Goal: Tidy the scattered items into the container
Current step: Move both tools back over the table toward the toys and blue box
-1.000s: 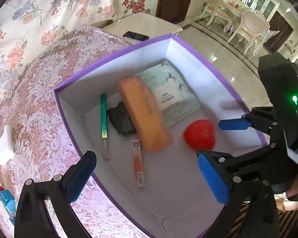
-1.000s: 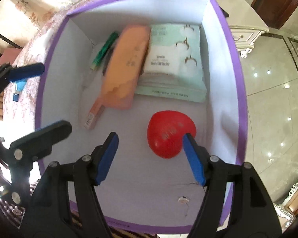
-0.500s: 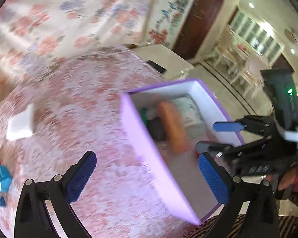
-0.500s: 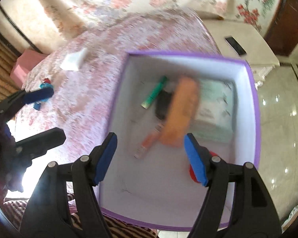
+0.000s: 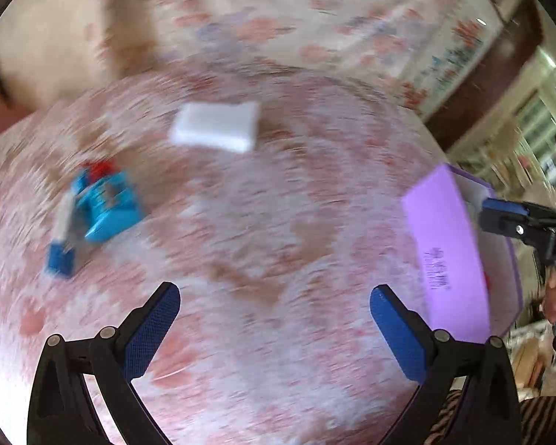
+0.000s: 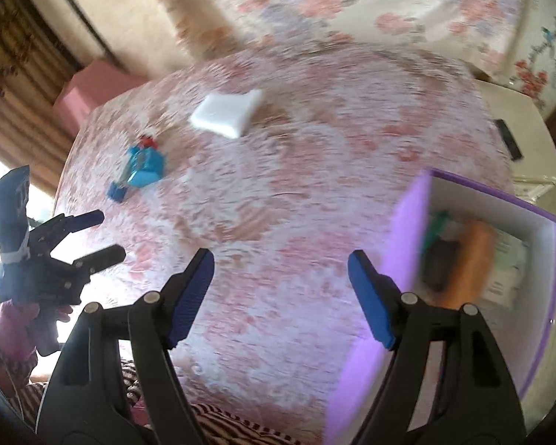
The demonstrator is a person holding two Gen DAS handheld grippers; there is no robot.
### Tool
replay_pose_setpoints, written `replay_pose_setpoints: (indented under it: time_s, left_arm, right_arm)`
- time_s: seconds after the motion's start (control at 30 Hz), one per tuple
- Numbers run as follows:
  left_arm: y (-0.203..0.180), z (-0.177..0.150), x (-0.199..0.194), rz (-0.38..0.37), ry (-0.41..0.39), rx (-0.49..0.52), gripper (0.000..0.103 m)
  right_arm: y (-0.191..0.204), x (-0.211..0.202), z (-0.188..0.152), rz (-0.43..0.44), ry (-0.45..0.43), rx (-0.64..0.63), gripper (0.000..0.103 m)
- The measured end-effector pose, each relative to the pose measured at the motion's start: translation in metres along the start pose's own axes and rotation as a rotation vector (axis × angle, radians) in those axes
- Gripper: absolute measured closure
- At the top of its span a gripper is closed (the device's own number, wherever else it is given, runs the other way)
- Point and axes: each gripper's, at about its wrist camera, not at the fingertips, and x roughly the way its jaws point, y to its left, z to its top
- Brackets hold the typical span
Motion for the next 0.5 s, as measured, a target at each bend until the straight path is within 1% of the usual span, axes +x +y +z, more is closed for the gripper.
replay_pose_setpoints:
  time_s: [0.13,0.2,0.33,0.5]
  left_arm:
    - [0.054,-0.011,-0.008,0.031,0.0,-0.091,0.0]
    - [0.076,-0.015,-0.011,0.046,0.004,-0.116,0.0]
    - [0.115,-0.023,-0.012,0.063,0.015,-0.152,0.0]
    - [0.155,-0.027,-0.005,0.065,0.028,-0.198,0.0]
  right_arm:
    - [0.042,0.03,0.011,0.039,0.052,-0.034,0.026]
    - [0.059,0.043,0.016,0.048,0.074,-0.045,0.026]
    - [0.097,0.071,0.02,0.06,0.121,-0.076,0.026]
    - [0.129,0.099,0.02,0.064,0.179,-0.089,0.026]
